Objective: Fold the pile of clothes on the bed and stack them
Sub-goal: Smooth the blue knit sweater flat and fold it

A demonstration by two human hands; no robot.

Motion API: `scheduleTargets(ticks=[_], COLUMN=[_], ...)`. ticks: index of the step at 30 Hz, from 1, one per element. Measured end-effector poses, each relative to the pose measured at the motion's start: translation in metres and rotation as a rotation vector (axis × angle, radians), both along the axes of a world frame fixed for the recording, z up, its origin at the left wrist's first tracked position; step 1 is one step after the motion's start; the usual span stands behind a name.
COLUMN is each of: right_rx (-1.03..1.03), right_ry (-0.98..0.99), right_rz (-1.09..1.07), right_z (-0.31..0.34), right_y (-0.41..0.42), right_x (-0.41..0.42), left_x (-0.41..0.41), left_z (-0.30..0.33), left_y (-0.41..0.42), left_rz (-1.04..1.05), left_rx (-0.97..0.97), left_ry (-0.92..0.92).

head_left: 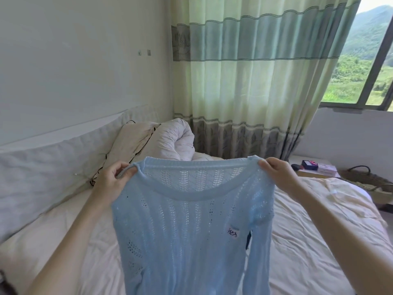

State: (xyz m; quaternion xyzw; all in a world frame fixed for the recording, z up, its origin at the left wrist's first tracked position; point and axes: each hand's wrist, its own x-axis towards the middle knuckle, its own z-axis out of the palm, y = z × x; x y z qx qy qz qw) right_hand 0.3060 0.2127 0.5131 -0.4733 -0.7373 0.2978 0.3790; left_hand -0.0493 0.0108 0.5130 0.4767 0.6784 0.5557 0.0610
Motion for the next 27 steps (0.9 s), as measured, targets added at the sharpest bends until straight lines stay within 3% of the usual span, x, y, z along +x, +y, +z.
scheduleTargets(ticks=[2, 5, 13, 27], right_rx=[-0.022, 0.054, 0.087, 0.479], right_ry=[0.109, 0.107, 0.076, 0.241], right_rz=[0.012, 0.006, 0.014, -0.283], right_z=[-0.006, -0.022, -0.066, 0.045], right_y=[-0.009, -0.024, -0.092, -0.211], right_x=[-0.003, -0.006, 0.013, 0.010], left_x=[0.000, 0.003, 0.032, 0.021], left_z=[-0.010, -0.031, -0.080, 0.019], left_y=[-0.011, -0.037, -0.117, -0.185], left_rz=[0.063, 0.156, 0.177, 0.208], left_rx=[-0.043, -0.130, -0.156, 0.230], left_ry=[0.072, 0.114, -0.060, 0.028])
